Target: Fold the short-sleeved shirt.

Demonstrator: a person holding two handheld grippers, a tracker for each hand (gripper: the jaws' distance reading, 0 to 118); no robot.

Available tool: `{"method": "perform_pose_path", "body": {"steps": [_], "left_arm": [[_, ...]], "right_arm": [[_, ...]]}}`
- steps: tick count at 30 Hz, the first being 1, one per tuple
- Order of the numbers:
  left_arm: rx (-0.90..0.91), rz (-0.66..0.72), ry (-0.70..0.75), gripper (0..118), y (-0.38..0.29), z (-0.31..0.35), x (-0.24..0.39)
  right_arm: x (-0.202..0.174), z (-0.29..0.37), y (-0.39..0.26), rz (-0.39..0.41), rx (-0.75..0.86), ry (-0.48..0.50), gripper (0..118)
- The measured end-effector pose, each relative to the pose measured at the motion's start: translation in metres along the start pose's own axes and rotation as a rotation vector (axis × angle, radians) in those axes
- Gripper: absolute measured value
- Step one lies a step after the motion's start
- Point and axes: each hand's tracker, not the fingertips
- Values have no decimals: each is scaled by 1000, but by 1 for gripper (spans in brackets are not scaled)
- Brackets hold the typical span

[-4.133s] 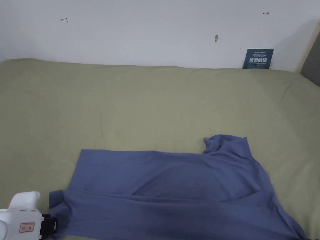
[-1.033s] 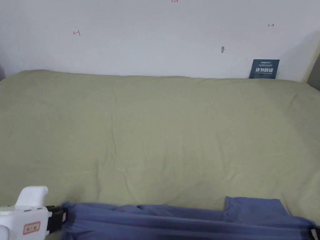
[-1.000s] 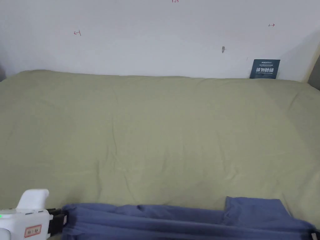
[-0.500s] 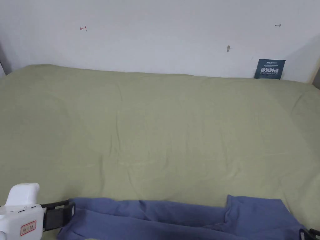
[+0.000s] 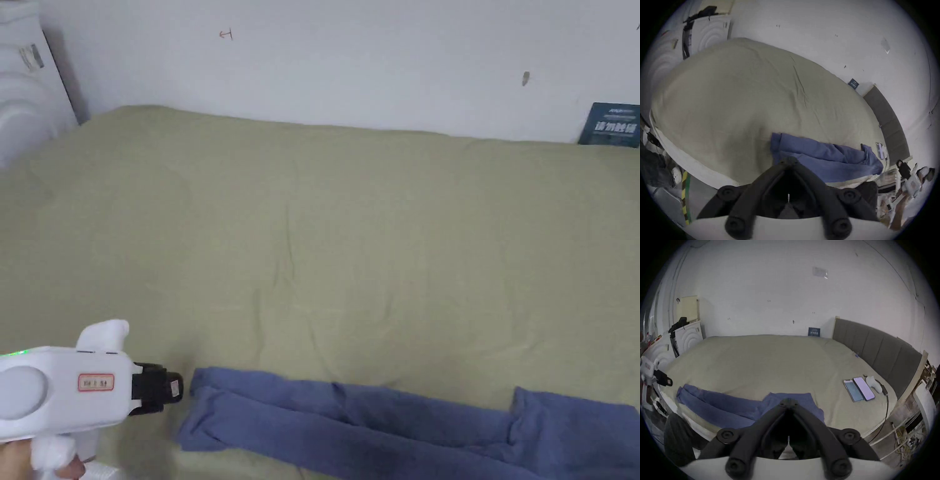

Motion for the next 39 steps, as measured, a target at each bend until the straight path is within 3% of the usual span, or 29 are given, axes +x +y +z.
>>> {"method": "perform_pose_path", "body": {"steps": [6, 11, 12, 13, 14, 15, 18, 27, 28, 29, 30, 31, 33, 39], "left_arm": [[-167, 133, -182, 0, 33, -37, -40], [-210, 155, -217, 0, 42, -55, -60], [-225, 169, -262, 14, 42, -57, -62], [-212, 170, -259, 44, 41, -58, -65], [-196, 174, -278, 85, 41, -62, -68], [-200, 172, -310, 117, 40, -67, -69], [-241, 227, -406, 117, 34, -78, -70], [-281, 257, -480, 114, 19, -120, -45], [-271, 249, -459, 106, 20, -119, -44], [-270, 245, -452, 76, 20, -118, -45], [-268, 243, -394, 6, 20, -119, -45], [-265, 254, -342, 5, 18, -120, -48], [-264, 270, -392, 5, 17, -117, -52], [-155, 342, -335, 5, 19, -82, -54]], "right_arm": [[-41, 24, 8, 107, 95, -9, 0], [-51, 33, 9, 112, 99, 0, 0], [-50, 30, 9, 110, 97, 3, 0], [-49, 30, 9, 111, 92, 7, 0], [-50, 29, 8, 115, 83, 8, 0], [-50, 27, 8, 116, 77, 13, 0], [-47, 20, 5, 107, 50, 21, 0], [-35, 10, 2, 108, 9, 6, 0], [-34, 9, 2, 103, 5, 5, 0], [-33, 9, 1, 96, 3, 3, 0], [-31, 9, 1, 89, 0, 5, 0], [-29, 9, 0, 77, -6, 11, 0], [-27, 11, -1, 65, -7, 11, 0], [-21, 14, 0, 61, 2, 24, 0]]}}
